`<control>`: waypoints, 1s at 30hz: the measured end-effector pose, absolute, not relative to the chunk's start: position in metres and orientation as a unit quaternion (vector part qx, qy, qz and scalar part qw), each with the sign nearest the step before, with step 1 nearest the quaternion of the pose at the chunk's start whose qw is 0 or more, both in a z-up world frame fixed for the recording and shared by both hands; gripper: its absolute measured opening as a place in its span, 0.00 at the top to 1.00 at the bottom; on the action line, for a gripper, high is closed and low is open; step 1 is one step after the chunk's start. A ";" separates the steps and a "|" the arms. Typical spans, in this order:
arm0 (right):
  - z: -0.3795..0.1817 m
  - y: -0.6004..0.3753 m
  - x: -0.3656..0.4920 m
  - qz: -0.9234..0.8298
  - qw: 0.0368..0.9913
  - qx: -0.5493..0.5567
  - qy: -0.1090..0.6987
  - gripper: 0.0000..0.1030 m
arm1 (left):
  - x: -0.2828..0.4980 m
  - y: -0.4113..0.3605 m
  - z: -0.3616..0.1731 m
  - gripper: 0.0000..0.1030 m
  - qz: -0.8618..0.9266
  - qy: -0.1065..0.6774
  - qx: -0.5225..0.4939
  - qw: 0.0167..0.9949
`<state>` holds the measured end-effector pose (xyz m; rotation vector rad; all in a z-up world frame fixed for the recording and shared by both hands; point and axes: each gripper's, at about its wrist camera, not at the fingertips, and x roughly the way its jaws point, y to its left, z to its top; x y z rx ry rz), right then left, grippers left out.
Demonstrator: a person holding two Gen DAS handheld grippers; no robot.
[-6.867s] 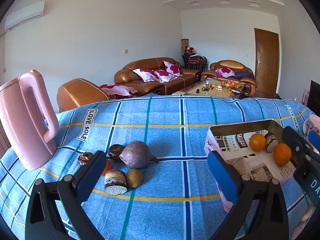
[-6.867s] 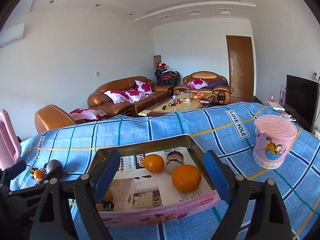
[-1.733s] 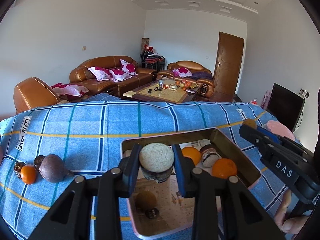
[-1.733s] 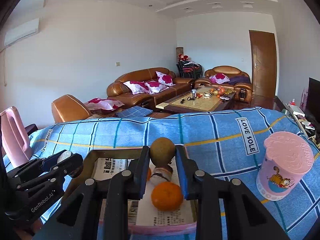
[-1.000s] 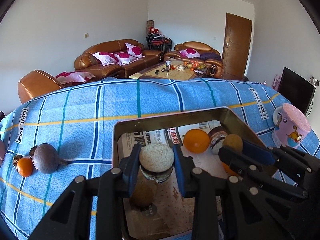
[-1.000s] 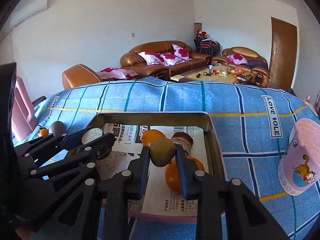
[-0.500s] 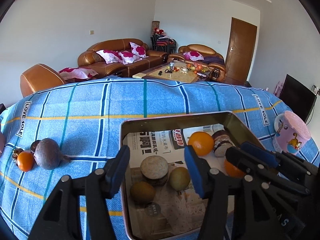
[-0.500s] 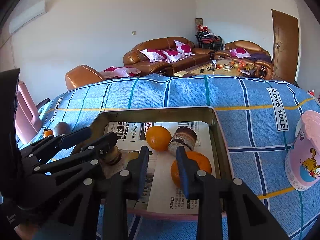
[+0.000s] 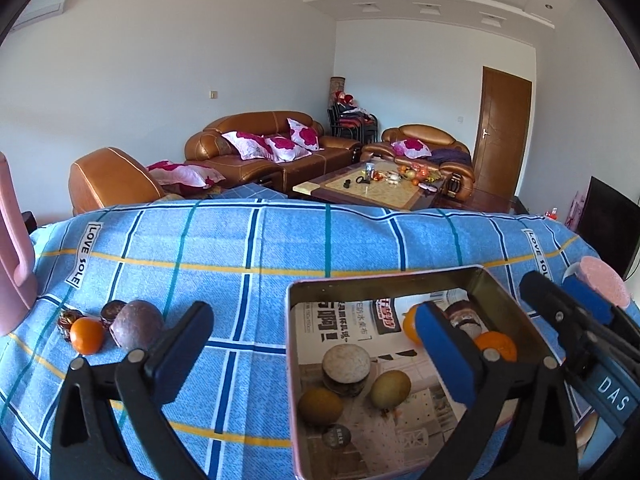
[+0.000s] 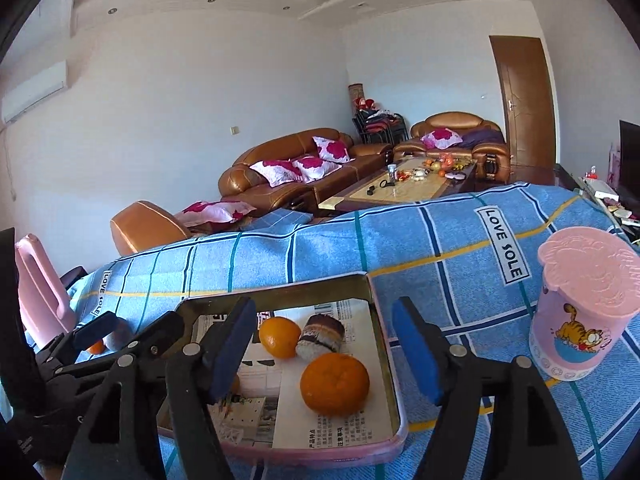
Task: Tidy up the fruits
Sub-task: 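Withdraw both grippers from the tin back toward the remaining fruits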
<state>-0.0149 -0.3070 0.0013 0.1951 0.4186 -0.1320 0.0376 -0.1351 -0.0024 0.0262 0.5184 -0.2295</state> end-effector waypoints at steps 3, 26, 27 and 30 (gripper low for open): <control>0.006 -0.305 -0.022 -0.100 0.977 0.073 0.171 0.19 | 0.034 -0.136 -0.001 0.00 -0.103 0.245 0.027 0.964; 0.010 -0.300 -0.040 -0.167 0.975 0.045 0.139 0.17 | 0.018 -0.122 -0.002 0.00 -0.067 0.222 0.042 0.972; 0.010 -0.300 -0.041 -0.170 0.974 0.047 0.139 0.17 | 0.017 -0.121 -0.002 0.00 -0.066 0.222 0.043 0.972; 0.010 -0.299 -0.047 -0.180 0.973 0.053 0.136 0.17 | 0.014 -0.116 -0.002 0.00 -0.065 0.222 0.049 0.972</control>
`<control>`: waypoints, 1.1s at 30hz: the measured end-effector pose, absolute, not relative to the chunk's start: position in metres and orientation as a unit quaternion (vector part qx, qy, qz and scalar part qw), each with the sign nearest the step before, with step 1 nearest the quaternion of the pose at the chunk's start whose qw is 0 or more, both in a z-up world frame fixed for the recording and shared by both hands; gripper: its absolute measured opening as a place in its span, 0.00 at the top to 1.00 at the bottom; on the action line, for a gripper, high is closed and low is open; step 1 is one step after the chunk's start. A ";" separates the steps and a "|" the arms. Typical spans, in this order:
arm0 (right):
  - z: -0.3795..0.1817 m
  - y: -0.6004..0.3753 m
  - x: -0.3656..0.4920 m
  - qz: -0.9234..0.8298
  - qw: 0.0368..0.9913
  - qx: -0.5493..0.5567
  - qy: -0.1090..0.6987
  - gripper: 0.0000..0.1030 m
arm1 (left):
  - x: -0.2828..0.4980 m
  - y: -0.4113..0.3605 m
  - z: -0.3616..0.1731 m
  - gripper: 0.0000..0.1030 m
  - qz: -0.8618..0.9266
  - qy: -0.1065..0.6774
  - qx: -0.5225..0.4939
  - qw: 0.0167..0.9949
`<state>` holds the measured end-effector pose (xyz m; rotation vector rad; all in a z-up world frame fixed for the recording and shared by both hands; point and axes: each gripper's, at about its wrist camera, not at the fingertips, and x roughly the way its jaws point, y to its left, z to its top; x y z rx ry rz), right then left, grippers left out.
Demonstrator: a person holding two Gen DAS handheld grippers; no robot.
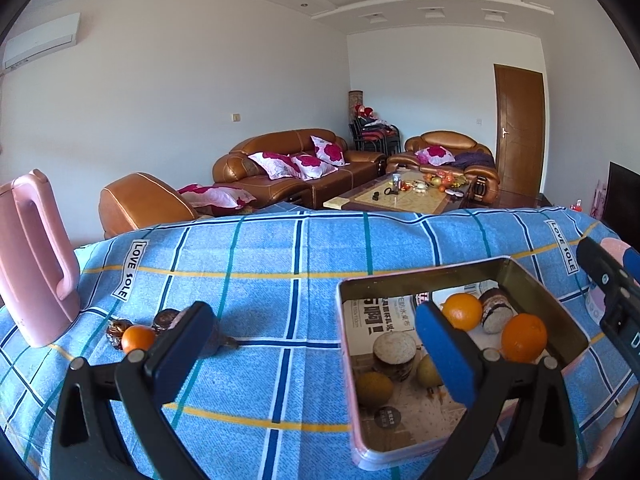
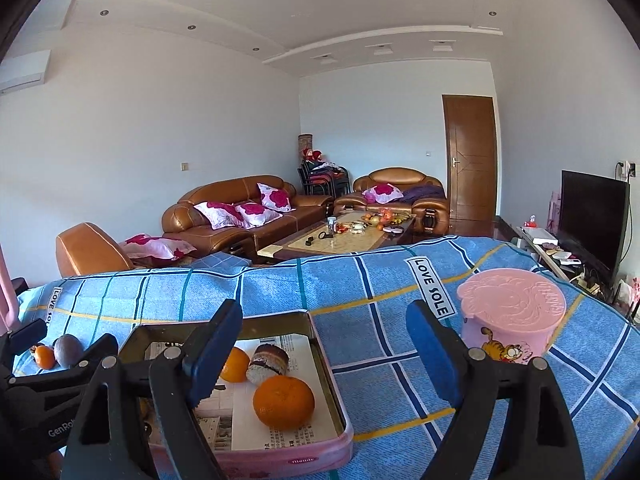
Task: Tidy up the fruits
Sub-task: 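Withdraw both grippers from the tin back toward the remaining fruits, then reach both grippers toward the large purple fruit and the small orange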
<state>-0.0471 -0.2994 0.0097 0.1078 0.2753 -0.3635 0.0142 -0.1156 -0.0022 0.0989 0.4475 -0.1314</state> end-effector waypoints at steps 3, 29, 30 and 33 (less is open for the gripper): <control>0.010 -0.296 -0.051 -0.184 0.972 0.056 0.138 0.17 | 0.011 -0.110 -0.002 0.00 -0.066 0.218 0.059 0.972; 0.004 -0.200 -0.034 -0.126 0.975 0.057 0.176 0.17 | 0.028 -0.029 -0.008 0.00 -0.029 0.240 0.074 0.968; 0.004 -0.196 -0.033 -0.123 0.975 0.056 0.177 0.17 | 0.029 -0.025 -0.008 0.00 -0.028 0.241 0.073 0.967; 0.003 -0.182 -0.029 -0.114 0.976 0.053 0.179 0.17 | 0.036 -0.013 -0.009 0.00 -0.020 0.249 0.070 0.966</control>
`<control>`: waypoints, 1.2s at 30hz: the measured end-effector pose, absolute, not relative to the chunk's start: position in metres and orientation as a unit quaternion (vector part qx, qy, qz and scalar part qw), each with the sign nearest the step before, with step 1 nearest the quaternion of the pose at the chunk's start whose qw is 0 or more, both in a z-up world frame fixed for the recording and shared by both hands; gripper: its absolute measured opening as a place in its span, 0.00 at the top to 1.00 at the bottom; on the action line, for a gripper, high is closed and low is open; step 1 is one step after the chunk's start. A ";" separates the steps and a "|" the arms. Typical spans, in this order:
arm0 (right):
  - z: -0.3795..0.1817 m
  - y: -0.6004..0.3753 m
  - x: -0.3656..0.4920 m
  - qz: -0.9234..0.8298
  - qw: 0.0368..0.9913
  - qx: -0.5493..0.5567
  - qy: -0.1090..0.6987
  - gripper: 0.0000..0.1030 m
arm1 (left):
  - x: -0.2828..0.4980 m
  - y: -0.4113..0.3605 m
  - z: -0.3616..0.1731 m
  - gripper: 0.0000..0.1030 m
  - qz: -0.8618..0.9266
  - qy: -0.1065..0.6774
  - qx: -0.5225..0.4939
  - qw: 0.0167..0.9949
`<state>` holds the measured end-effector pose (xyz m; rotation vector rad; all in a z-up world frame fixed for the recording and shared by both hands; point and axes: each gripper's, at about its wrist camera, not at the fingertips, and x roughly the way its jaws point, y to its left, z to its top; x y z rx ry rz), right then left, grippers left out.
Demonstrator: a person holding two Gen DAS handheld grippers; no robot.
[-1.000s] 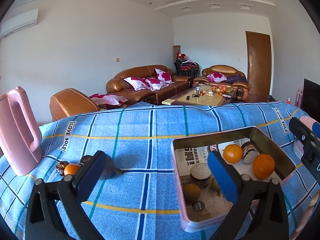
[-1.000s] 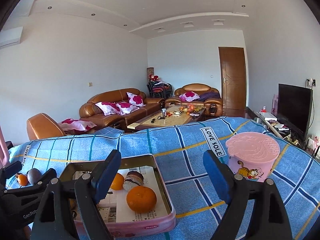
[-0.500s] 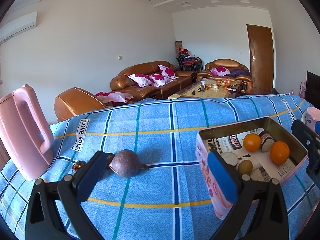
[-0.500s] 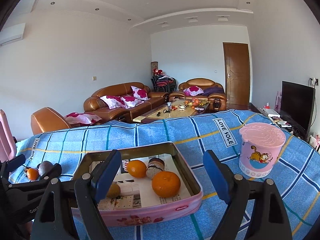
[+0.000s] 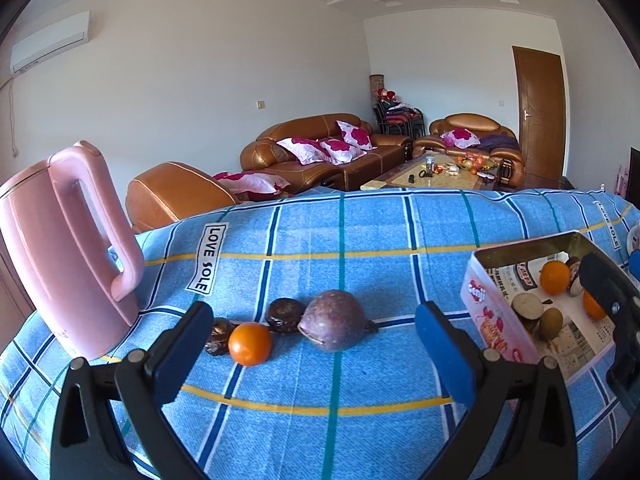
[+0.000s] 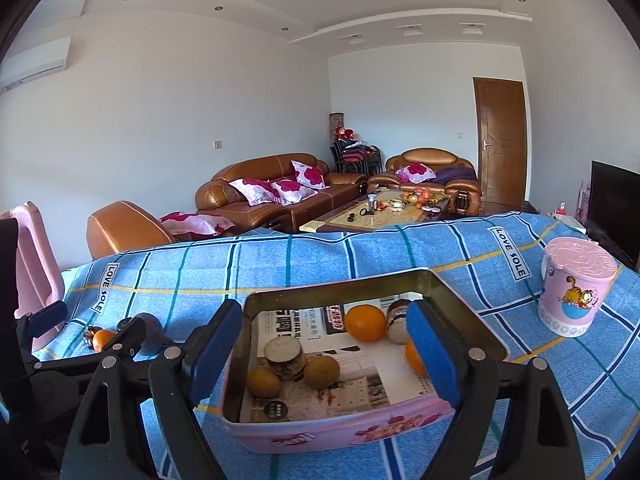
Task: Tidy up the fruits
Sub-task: 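Reach both grippers toward the large purple fruit and the small orange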
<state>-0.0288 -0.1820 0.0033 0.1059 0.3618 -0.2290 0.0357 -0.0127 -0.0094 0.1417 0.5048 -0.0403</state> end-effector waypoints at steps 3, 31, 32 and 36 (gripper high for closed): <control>0.003 -0.168 -0.023 -0.102 0.976 0.049 0.183 0.17 | 0.045 0.003 -0.011 0.00 -0.013 0.264 0.057 0.963; -0.042 -0.053 0.106 0.073 0.921 -0.007 0.382 0.17 | 0.096 0.136 -0.026 0.00 0.152 0.334 0.007 0.930; -0.046 -0.051 0.112 0.077 0.917 -0.009 0.392 0.17 | 0.096 0.137 -0.025 0.00 0.150 0.335 0.005 0.930; -0.057 -0.043 0.127 0.089 0.900 -0.010 0.426 0.27 | 0.103 0.141 -0.023 0.00 0.140 0.339 -0.002 0.930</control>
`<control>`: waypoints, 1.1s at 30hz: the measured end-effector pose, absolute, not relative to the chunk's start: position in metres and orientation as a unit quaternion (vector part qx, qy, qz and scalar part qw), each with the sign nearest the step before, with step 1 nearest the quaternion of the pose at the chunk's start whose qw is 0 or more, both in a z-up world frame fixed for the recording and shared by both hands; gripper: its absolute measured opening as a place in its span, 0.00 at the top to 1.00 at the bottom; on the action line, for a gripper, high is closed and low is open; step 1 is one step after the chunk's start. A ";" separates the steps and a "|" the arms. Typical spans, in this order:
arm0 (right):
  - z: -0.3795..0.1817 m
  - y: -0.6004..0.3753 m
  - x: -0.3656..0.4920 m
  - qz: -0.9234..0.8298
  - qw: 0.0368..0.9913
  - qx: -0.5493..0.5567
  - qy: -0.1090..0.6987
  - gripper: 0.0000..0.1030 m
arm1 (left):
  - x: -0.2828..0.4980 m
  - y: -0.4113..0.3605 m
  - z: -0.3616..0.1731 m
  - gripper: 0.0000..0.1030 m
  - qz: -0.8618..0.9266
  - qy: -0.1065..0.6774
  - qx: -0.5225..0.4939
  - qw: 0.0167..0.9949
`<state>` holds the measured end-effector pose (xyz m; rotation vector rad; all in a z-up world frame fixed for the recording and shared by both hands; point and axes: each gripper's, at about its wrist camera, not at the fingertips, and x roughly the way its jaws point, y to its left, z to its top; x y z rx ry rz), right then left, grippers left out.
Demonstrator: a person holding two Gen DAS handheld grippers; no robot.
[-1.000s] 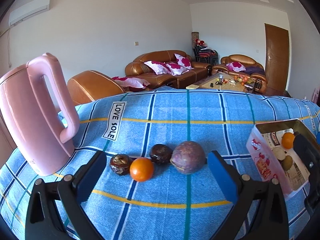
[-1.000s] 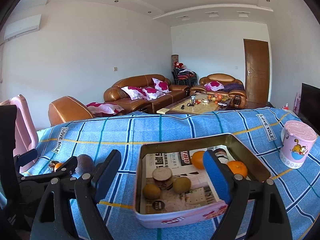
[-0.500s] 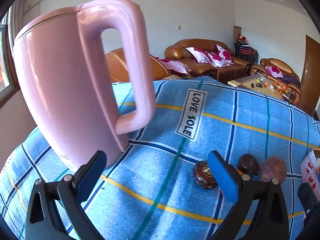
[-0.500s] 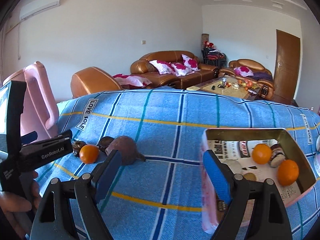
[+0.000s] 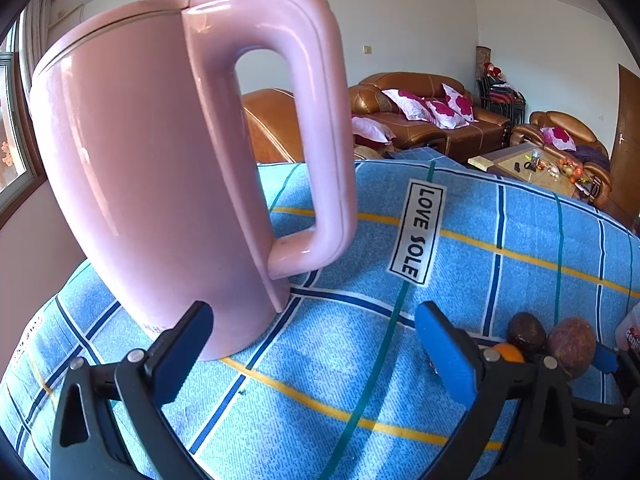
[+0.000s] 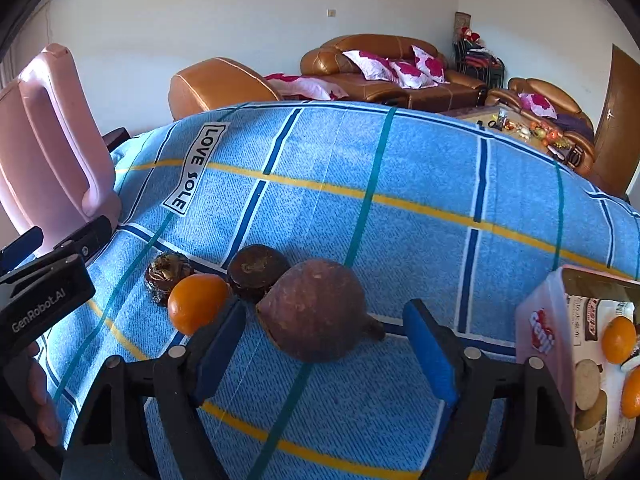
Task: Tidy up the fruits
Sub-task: 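Reach both grippers toward the large purple fruit and the small orange, then grasp the small orange with the left gripper while the right grasps the large purple fruit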
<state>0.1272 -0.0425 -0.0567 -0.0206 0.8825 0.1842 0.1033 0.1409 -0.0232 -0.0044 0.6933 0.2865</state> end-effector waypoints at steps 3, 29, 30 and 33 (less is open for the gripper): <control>-0.060 -0.037 0.128 0.074 0.896 -0.031 0.436 0.33 | 0.105 0.139 -0.022 0.00 0.123 0.343 -0.005 0.931; -0.050 -0.087 0.061 0.080 0.908 0.062 0.406 0.51 | 0.101 0.062 -0.039 0.53 -0.134 0.398 0.024 0.907; -0.050 -0.089 0.060 0.082 0.908 0.064 0.405 0.51 | 0.102 0.062 -0.039 0.53 -0.134 0.401 0.022 0.906; -0.051 -0.087 0.062 0.083 0.908 0.065 0.406 0.51 | 0.110 0.065 -0.043 0.53 -0.132 0.413 0.011 0.901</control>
